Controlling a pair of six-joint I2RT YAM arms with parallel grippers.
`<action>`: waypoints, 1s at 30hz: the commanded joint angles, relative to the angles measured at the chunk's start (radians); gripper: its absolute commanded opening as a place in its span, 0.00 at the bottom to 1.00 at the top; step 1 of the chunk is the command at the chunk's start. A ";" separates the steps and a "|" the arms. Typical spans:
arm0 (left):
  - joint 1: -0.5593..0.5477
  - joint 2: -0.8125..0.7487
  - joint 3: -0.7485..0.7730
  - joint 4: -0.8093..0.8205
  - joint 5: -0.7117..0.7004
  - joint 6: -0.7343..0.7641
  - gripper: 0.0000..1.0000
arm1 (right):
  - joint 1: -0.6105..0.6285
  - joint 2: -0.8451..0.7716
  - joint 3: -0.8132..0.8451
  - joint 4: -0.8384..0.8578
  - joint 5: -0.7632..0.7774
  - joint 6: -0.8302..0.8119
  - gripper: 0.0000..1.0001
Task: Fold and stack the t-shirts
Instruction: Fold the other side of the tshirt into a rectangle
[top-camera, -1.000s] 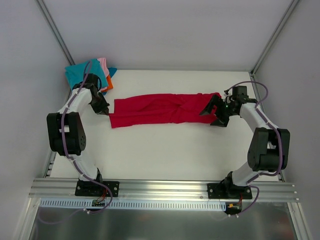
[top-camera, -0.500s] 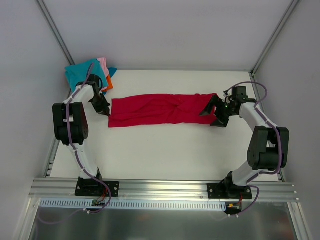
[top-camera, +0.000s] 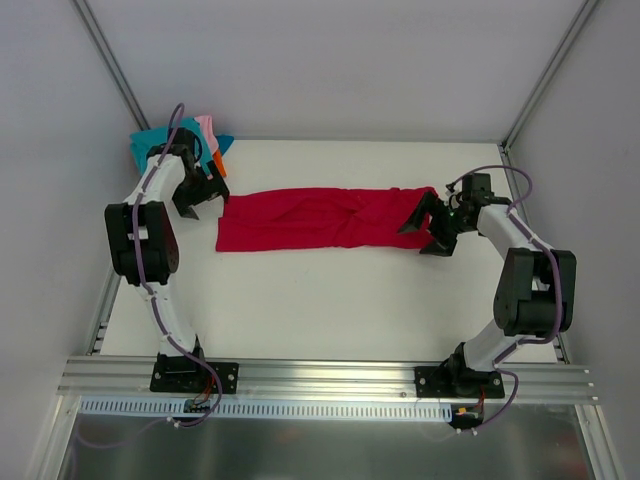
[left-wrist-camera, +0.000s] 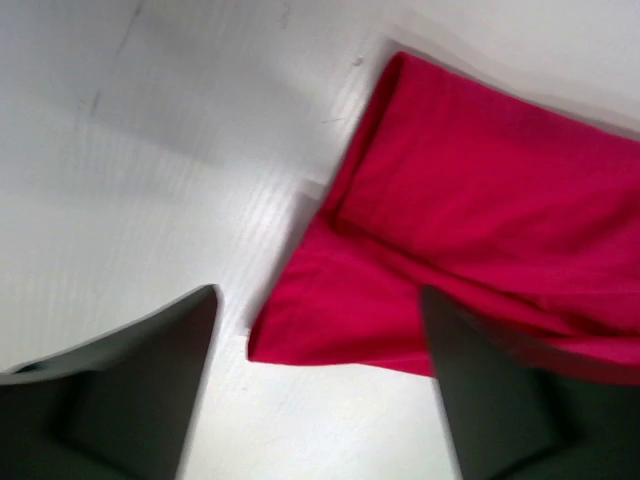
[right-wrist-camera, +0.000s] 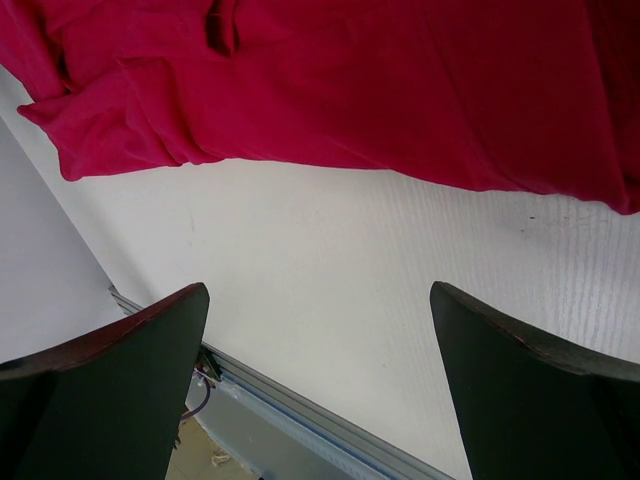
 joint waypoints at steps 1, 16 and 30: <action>0.009 0.005 0.023 -0.062 -0.068 0.019 0.99 | -0.005 -0.005 0.034 0.003 0.003 -0.020 0.99; -0.128 -0.699 -0.526 0.346 0.382 -0.008 0.99 | 0.045 0.126 0.259 -0.005 -0.010 0.029 0.99; -0.258 -1.017 -0.761 0.314 0.402 -0.079 0.99 | 0.231 0.444 0.472 0.075 -0.047 0.149 0.82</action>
